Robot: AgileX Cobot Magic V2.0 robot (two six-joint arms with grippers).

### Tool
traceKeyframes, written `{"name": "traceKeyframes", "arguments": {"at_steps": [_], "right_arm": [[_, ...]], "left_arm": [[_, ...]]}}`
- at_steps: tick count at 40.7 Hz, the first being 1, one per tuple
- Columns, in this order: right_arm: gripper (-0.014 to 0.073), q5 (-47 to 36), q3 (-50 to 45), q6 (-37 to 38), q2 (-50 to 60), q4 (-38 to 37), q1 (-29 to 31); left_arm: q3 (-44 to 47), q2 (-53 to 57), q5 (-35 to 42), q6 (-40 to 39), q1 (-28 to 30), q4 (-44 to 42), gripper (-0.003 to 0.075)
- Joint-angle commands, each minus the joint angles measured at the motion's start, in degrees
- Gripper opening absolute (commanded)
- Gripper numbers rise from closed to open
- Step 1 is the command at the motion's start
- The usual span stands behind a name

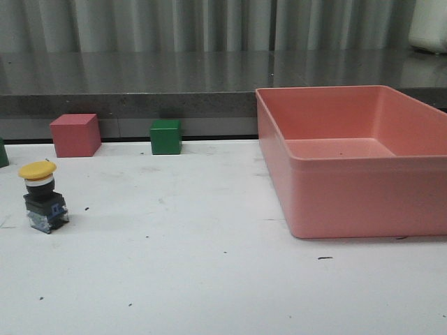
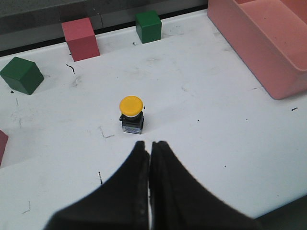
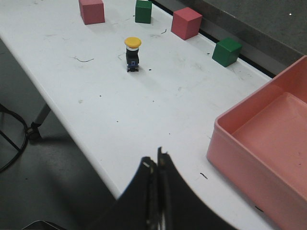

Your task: Place and stand button with both arms

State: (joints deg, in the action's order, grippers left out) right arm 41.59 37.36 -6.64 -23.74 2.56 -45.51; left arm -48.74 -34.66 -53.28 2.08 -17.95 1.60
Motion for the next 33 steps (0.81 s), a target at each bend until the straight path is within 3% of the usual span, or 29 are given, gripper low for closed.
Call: {"name": "traceKeyframes", "arguments": {"at_steps": [1, 9, 15, 27, 33], "right_arm": [[-0.0105, -4.05, 1.45, -0.59, -0.26, -0.56, 0.18], [-0.0105, -4.05, 1.45, -0.59, -0.26, -0.56, 0.18], [-0.0105, -4.19, 1.45, -0.59, -0.26, -0.56, 0.18], [-0.0105, -4.19, 1.45, -0.59, -0.26, -0.56, 0.18], [-0.0105, -4.19, 1.45, -0.59, -0.26, -0.56, 0.18]], "left_arm": [[-1.95, -0.13, 3.36, -0.67, -0.52, 0.33, -0.002], [-1.95, -0.13, 3.36, -0.67, -0.52, 0.33, -0.002], [1.69, 3.68, 8.87, -0.67, 1.15, -0.06, -0.002], [25.63, 17.88, 39.38, -0.67, 13.35, -0.06, -0.002], [38.07, 25.61, 50.44, -0.67, 16.34, 0.15, -0.002]]}}
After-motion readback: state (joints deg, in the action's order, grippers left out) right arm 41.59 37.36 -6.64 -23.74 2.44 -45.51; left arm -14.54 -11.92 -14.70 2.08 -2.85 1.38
